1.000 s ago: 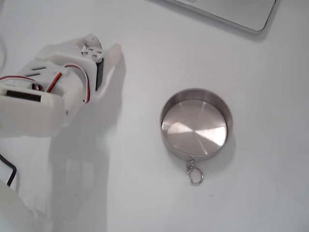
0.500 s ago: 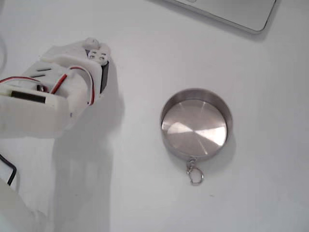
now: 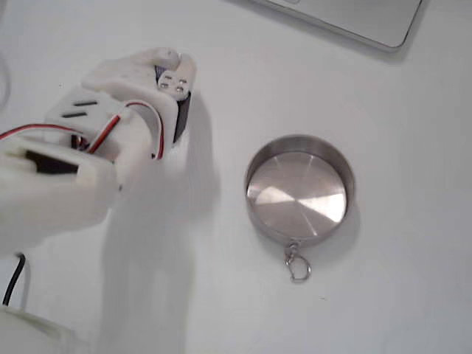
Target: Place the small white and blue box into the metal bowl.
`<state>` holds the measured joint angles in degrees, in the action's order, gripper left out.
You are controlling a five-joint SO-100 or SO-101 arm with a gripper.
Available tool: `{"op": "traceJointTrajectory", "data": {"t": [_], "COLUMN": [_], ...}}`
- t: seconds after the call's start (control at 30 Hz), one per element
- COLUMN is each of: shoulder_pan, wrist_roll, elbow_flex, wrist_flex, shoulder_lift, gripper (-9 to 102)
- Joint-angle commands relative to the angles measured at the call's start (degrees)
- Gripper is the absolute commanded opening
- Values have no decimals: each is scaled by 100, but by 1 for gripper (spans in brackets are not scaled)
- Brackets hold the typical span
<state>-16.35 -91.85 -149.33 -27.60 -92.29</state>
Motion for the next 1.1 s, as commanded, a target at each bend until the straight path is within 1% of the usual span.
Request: {"op": "traceJointTrajectory", "data": {"t": [0.0,0.17,0.37,0.53,0.73,0.93,1.07], "shoulder_pan": [-369,-1046,-1802,-2391,-2777,-2848,-2821], "wrist_roll": [-35,26,26,35,35,26,26], "elbow_flex": [-255,-809,-1248,-1494,-1608,-1802,-2030], "wrist_flex": [0,0,-88,-88,-88,-97,-97], "shoulder_lift": [-914,-1661,-2039,-2197,-2118,-2197,-2540], "gripper": [-4,-4,-4,-4,-3,11,16]}}
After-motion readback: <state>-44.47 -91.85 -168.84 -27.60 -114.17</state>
